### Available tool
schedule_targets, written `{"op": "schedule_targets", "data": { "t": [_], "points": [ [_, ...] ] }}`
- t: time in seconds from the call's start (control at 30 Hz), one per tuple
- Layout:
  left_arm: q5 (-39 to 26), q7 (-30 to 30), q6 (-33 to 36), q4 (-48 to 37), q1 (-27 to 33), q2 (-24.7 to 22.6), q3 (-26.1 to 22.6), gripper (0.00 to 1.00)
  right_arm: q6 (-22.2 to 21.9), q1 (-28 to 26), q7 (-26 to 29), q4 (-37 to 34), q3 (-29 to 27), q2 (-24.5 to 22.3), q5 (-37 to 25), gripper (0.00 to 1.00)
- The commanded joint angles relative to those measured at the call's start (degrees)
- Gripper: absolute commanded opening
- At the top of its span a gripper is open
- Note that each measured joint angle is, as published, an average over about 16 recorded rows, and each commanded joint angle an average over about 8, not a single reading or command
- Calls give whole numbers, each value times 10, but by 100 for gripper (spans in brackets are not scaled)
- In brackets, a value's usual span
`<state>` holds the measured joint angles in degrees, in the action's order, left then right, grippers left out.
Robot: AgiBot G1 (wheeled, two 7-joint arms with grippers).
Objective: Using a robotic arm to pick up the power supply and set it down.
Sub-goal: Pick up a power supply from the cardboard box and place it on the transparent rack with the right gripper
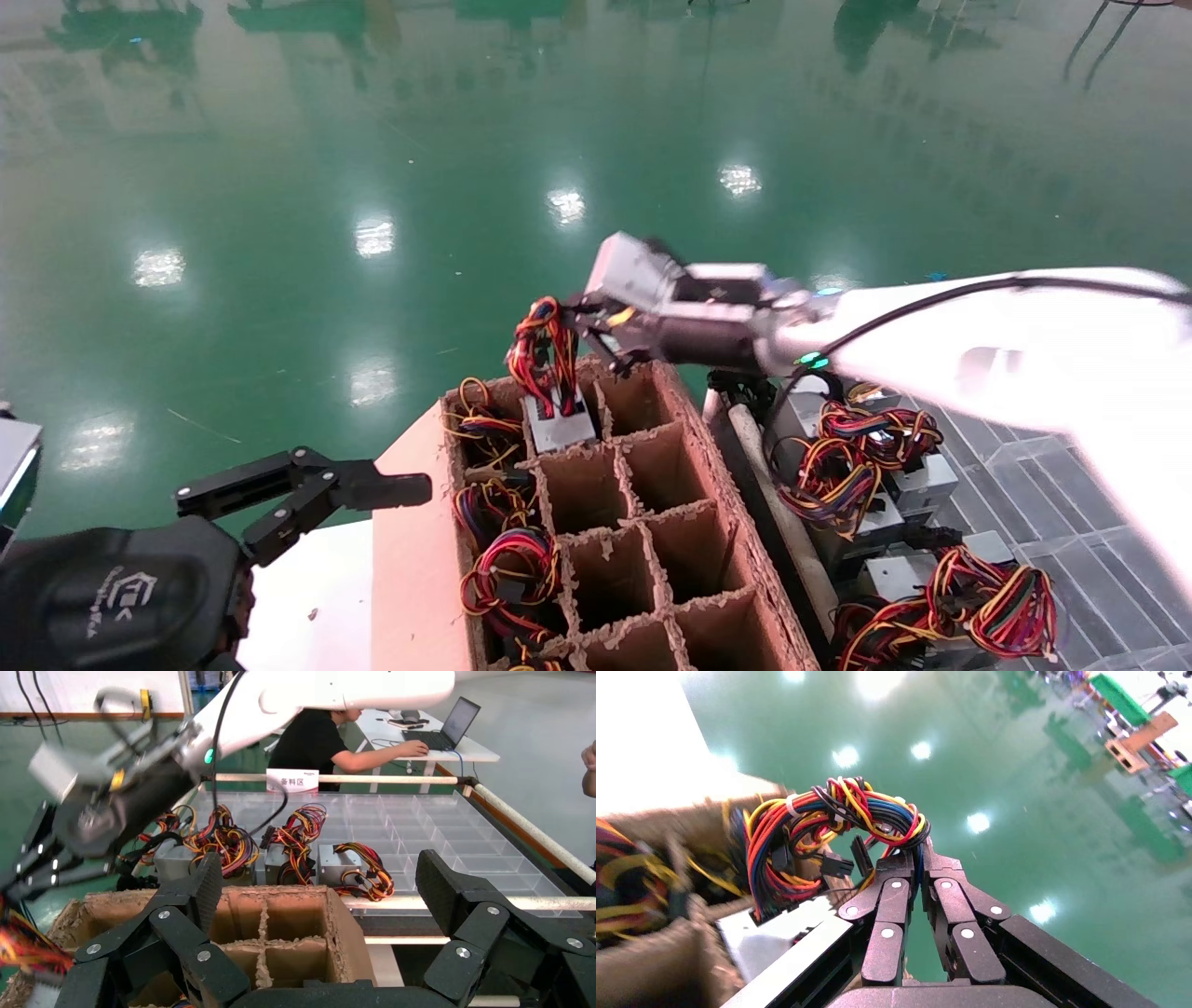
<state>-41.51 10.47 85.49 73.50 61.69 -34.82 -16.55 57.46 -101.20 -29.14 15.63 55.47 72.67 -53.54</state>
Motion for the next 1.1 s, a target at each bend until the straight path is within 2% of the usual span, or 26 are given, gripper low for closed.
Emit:
{"op": "schedule_targets", "data": {
  "t": [0.03, 0.3, 0.53, 0.77, 1.1],
  "points": [
    [0, 0, 0, 0, 0, 0, 0, 100, 36, -7, 3, -7, -10, -12, 18, 0],
    [0, 0, 0, 0, 0, 0, 0, 100, 205, -25, 19, -38, -58, -75, 99, 0],
    [0, 0, 0, 0, 0, 0, -1, 100, 293, -63, 32, -62, -77, -136, 126, 0],
    [1, 0, 0, 0, 0, 0, -1, 100, 331, -103, 56, -41, -79, -223, 131, 0],
    [1, -1, -1, 0, 0, 1, -1, 100, 333, -132, 134, 84, -66, -405, 133, 0]
  ]
}}
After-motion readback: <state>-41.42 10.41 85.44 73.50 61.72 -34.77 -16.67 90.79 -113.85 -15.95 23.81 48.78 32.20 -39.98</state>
